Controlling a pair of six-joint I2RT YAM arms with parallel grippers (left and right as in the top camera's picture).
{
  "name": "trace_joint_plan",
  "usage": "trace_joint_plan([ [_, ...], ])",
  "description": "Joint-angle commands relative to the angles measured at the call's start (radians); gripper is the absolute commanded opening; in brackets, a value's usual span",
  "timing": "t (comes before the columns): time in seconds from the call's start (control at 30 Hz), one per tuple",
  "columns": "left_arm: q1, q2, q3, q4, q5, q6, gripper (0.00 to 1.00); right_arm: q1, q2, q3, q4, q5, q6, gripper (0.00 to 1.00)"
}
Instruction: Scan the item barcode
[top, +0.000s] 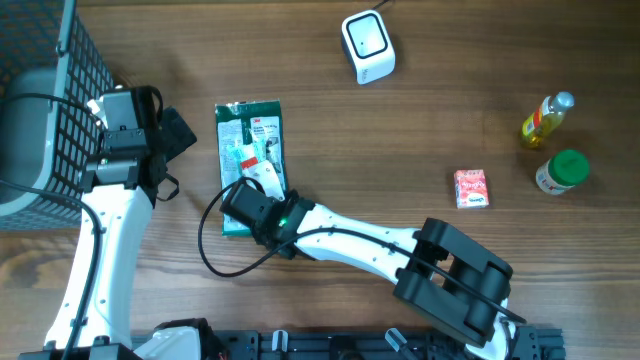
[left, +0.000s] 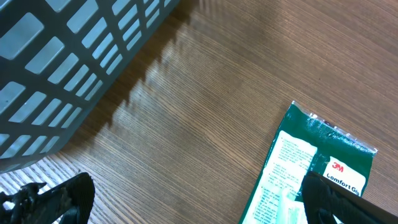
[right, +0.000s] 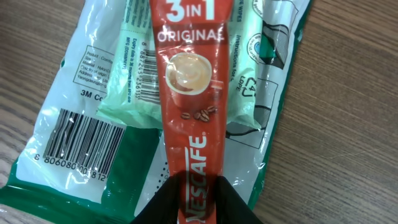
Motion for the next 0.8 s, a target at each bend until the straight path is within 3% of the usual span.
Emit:
trace_joint_plan([
  [0.0, 0.006, -0.005, 0.008, 0.000, -0.013, 0.012, 1.00, 0.003, 0.020, 0.012, 0.002, 0.023, 0.032, 0.38],
  [0.77, 0.006, -0.005, 0.008, 0.000, -0.013, 0.012, 1.00, 0.016, -0.001, 0.048, -0.032, -0.020, 0.060, 0.39],
])
